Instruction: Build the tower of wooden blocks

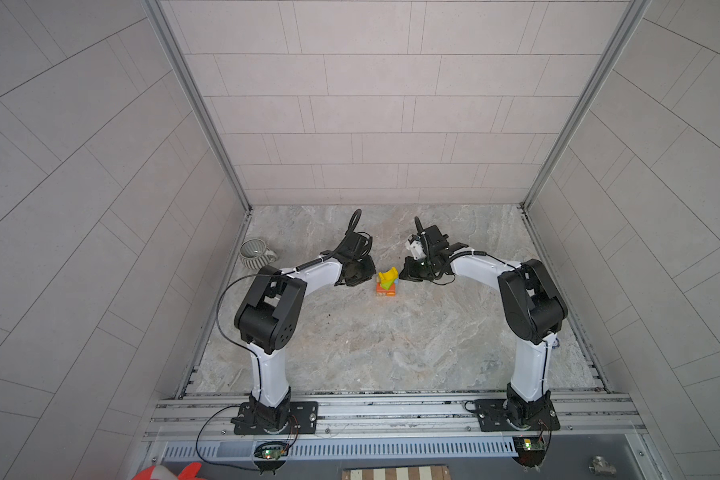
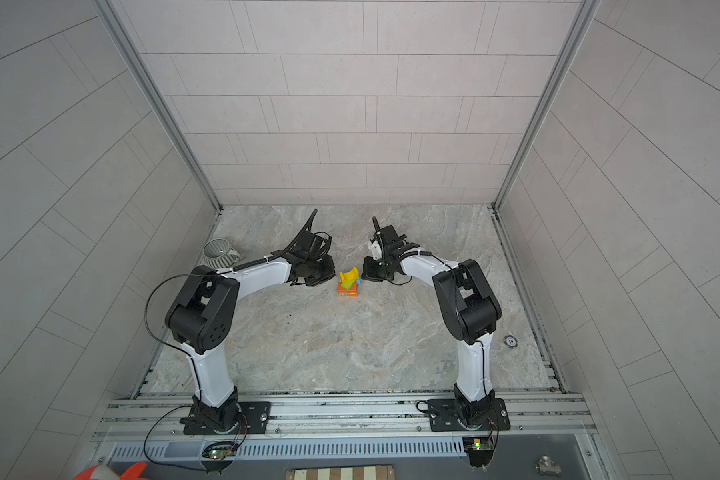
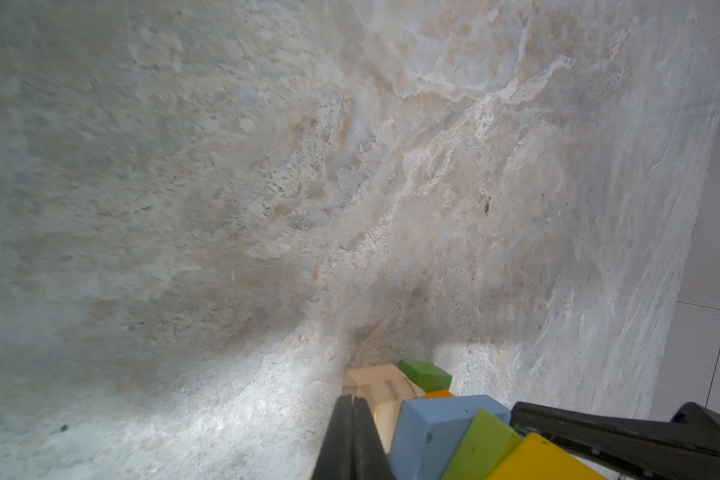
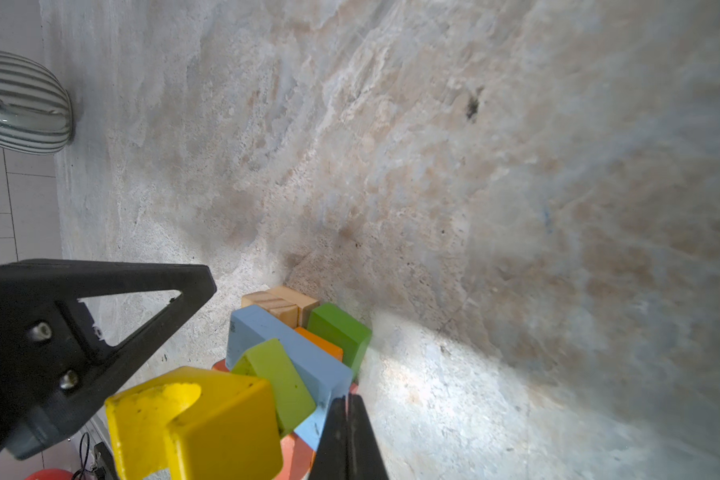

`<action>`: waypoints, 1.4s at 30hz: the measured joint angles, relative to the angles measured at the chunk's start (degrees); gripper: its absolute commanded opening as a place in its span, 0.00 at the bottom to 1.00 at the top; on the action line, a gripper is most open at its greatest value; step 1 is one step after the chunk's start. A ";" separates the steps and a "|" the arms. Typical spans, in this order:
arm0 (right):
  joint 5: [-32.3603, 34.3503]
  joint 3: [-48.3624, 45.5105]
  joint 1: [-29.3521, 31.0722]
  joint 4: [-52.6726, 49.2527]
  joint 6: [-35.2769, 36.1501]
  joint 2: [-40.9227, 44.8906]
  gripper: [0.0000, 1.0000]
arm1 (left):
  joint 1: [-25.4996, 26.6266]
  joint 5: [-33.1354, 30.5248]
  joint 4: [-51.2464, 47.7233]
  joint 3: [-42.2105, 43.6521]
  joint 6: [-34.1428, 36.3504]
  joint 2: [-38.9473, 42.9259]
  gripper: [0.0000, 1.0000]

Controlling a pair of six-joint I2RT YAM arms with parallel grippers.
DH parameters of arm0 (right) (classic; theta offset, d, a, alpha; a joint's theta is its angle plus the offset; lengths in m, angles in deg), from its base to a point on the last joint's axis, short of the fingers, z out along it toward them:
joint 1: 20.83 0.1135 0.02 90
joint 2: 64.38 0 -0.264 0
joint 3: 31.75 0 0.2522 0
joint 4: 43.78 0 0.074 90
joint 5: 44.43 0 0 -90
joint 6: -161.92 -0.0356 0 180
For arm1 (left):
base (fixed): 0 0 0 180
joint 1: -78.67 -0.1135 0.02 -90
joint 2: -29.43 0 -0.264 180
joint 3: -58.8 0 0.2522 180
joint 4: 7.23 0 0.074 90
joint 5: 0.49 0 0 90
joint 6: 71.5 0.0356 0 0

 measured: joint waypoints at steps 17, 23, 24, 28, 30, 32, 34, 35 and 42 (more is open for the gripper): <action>-0.02 0.81 0.72 0.04 -0.02 -1.51 0.00 | 0.09 1.16 0.72 0.00 -0.48 -2.49 0.00; -0.02 0.83 1.09 0.02 0.00 -1.51 0.00 | 0.13 1.68 1.49 -0.04 -1.18 -2.89 0.00; -0.02 0.85 1.09 0.02 -0.02 -1.51 0.00 | 0.15 1.77 1.49 -0.15 -1.36 -2.93 0.00; -0.02 0.83 1.09 0.02 0.00 -1.51 0.00 | 0.35 2.01 1.75 -1.09 -1.57 -3.21 0.00; -0.02 0.83 1.09 0.02 -0.02 -1.51 0.00 | 0.39 2.03 1.73 -1.38 -1.64 -3.21 0.00; -0.02 0.83 1.09 0.02 0.00 -1.51 0.00 | 0.50 2.03 1.75 -1.60 -1.84 -3.21 0.00; -0.02 0.83 1.09 0.02 0.00 -1.51 0.00 | 0.57 2.05 1.81 -1.73 -1.97 -3.26 0.00; -0.02 0.83 1.11 0.02 -0.02 -1.51 0.00 | 0.61 2.03 1.81 -1.81 -1.99 -3.32 0.00; 0.00 0.83 1.36 0.02 -0.04 -1.51 0.00 | 0.90 2.03 2.14 -1.92 -2.49 -4.39 0.00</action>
